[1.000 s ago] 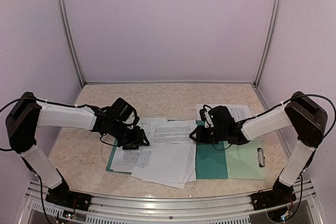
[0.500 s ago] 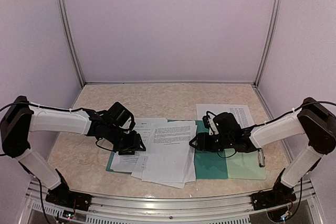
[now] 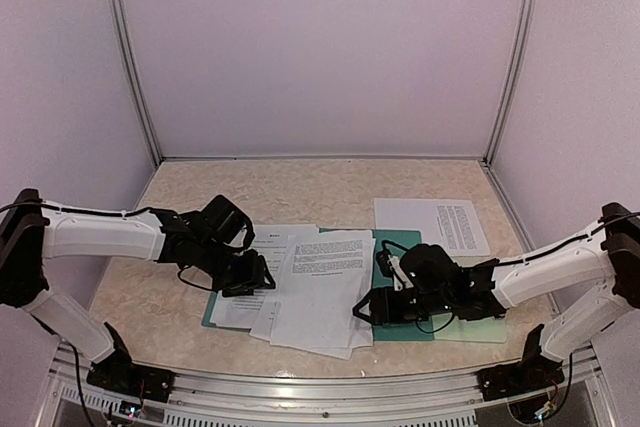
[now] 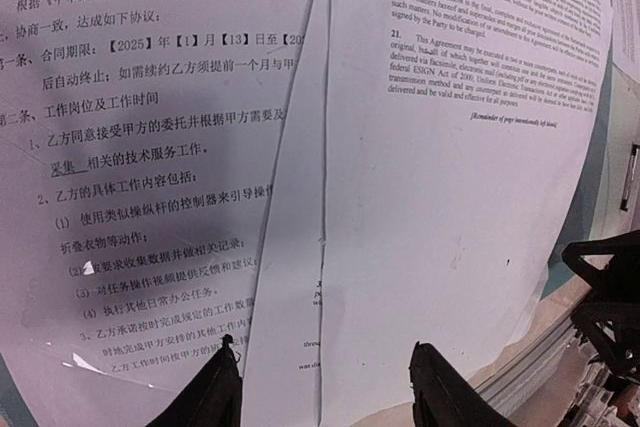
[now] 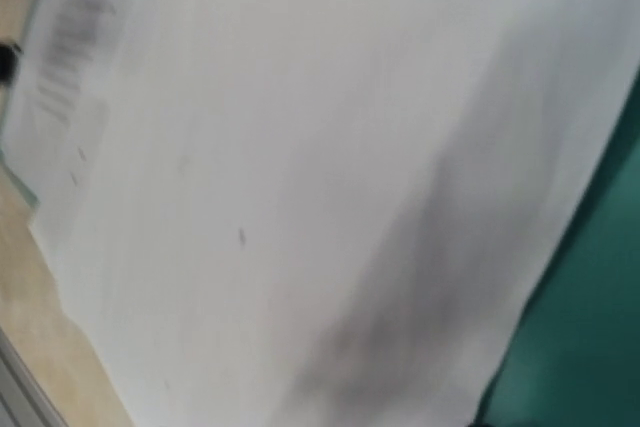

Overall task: Put the files into the folder
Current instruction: Adjust the file in the folder with some files.

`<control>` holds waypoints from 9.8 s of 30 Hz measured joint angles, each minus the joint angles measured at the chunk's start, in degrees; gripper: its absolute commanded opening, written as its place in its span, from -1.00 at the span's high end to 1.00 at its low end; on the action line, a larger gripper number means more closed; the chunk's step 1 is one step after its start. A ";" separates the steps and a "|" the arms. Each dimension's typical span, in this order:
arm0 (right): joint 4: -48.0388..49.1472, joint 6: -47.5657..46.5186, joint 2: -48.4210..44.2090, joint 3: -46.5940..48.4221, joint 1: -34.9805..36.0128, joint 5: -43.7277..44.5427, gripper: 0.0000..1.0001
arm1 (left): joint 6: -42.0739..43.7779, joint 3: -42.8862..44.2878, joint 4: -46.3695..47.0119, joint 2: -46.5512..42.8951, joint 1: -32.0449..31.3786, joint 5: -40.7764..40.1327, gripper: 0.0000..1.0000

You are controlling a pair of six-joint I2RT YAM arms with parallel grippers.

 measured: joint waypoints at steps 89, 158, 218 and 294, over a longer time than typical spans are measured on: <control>-17.55 6.86 7.39 10.27 13.03 13.88 -0.19 | -5.86 -5.38 6.78 2.40 -2.97 5.95 -0.10; 0.15 -4.46 6.45 7.30 -12.17 5.09 -0.36 | 4.44 9.79 2.62 9.73 7.02 2.60 -0.10; 34.07 6.29 22.10 -0.48 -13.38 -10.05 0.65 | 2.14 7.45 8.26 15.74 4.63 5.95 0.10; -4.07 9.09 5.88 5.86 12.46 7.54 -0.13 | 1.92 2.91 -0.63 2.93 0.72 -3.32 -0.01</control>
